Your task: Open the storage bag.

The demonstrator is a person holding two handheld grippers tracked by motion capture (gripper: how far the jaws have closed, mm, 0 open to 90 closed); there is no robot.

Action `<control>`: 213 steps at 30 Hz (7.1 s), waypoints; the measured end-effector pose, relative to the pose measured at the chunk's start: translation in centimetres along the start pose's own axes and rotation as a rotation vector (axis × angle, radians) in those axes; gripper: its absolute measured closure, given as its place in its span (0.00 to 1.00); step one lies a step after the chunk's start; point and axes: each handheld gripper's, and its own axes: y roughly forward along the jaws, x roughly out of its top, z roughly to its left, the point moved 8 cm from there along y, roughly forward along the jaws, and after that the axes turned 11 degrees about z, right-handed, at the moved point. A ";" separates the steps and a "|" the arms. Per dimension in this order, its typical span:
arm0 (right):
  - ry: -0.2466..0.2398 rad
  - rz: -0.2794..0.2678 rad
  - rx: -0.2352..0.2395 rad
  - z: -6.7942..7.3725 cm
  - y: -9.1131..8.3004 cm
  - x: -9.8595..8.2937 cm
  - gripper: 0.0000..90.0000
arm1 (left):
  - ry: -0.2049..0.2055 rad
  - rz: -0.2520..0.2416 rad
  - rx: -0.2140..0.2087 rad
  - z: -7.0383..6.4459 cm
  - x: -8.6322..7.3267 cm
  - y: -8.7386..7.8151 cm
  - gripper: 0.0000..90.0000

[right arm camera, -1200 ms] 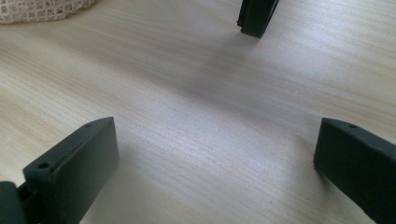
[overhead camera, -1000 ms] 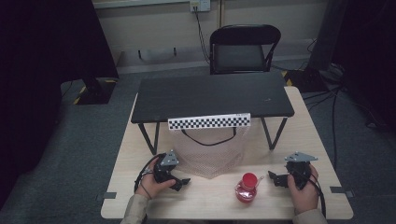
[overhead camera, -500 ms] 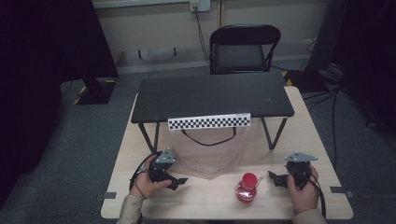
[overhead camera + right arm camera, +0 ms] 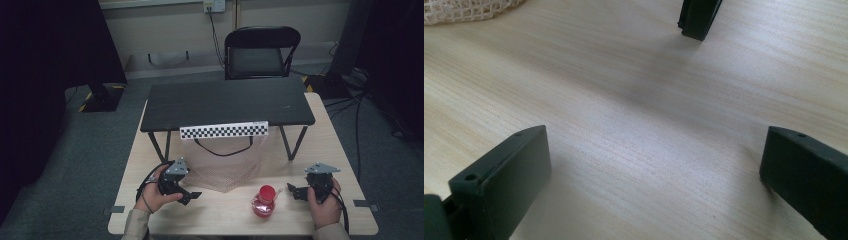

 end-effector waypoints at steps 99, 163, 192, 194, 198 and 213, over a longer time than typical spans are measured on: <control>-0.001 0.000 0.000 0.0 0.0 0.0 0.00 | 0.203 -0.202 0.099 -2.4 11.6 -2.5 0.09; 0.002 -0.001 -0.006 0.0 0.0 0.0 0.00 | -0.031 -0.147 -0.003 -1.6 11.0 -1.7 0.87; 0.003 -0.002 -0.009 0.0 0.0 0.0 0.00 | -0.057 -0.204 -0.172 -3.3 12.0 -5.9 0.99; 0.004 -0.002 -0.008 0.0 0.0 0.0 0.00 | -0.052 -0.209 -0.175 -3.3 12.1 -6.2 0.99; 0.005 -0.002 -0.009 0.0 0.0 0.0 0.00 | -0.052 -0.216 -0.180 -3.3 12.3 -6.5 0.99; 0.008 0.000 -0.009 0.0 0.0 0.0 0.00 | -0.036 -0.229 -0.202 -3.3 12.4 -7.0 1.00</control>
